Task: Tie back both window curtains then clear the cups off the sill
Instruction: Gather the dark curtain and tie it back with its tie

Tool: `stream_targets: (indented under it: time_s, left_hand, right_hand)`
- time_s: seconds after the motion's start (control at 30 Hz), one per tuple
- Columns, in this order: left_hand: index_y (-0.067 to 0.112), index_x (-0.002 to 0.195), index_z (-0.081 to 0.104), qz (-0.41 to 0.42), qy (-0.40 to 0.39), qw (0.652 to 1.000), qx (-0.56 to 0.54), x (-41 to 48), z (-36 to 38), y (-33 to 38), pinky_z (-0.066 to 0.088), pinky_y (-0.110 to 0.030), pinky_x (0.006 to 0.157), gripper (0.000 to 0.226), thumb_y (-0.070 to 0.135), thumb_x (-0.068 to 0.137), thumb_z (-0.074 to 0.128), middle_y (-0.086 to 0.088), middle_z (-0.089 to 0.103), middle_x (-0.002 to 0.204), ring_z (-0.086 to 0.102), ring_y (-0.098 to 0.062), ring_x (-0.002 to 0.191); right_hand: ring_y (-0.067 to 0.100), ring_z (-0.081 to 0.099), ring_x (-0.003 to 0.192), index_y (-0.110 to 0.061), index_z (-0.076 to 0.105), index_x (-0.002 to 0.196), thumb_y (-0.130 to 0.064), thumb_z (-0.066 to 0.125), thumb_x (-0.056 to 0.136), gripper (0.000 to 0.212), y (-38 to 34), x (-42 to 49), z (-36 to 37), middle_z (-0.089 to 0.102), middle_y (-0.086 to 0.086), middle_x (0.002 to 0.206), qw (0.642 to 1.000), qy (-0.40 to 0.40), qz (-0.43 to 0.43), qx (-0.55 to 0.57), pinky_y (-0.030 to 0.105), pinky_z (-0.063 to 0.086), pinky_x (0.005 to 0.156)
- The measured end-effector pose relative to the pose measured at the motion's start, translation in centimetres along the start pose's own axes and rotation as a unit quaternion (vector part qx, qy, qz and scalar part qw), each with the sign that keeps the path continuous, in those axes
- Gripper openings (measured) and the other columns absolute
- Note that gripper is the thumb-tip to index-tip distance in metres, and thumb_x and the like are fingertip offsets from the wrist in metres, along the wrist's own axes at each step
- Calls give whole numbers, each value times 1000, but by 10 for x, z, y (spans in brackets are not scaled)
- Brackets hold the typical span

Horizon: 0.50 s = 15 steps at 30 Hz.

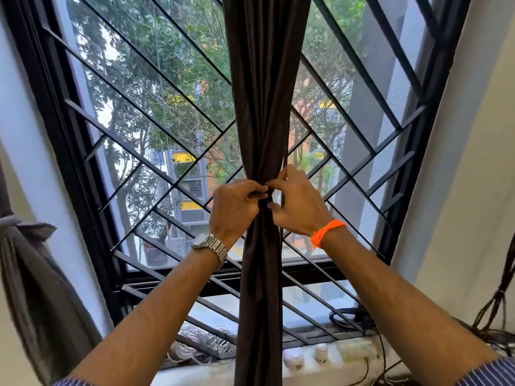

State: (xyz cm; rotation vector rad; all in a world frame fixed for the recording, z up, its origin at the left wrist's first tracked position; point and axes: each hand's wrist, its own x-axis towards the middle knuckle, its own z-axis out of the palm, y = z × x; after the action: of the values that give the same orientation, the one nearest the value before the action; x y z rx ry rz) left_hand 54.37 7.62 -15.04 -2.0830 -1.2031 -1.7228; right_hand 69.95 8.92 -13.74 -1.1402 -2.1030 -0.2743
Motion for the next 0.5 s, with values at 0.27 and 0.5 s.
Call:
stream_targets:
  time_s: [0.27, 0.5]
  left_hand:
    - [15, 84, 80, -69, -25, 994, -78, 19, -5, 4, 50, -8, 75, 15, 11, 70, 83, 2, 76, 81, 69, 2, 75]
    - [16, 83, 80, -138, -58, 979, -138, 27, -8, -5, 60, -34, 73, 18, 15, 67, 87, 3, 75, 76, 73, -8, 72]
  right_hand:
    - [27, 33, 107, -21, 66, 106, -44, 50, 60, 54, -4, 32, -27, 32, 2, 99, 982, -181, 31, -49, 52, 45, 90]
    - [26, 41, 105, -20, 68, 114, -31, 77, 72, 44, 7, 41, -31, 39, 6, 105, 975, -220, 24, 3, 42, 43, 94]
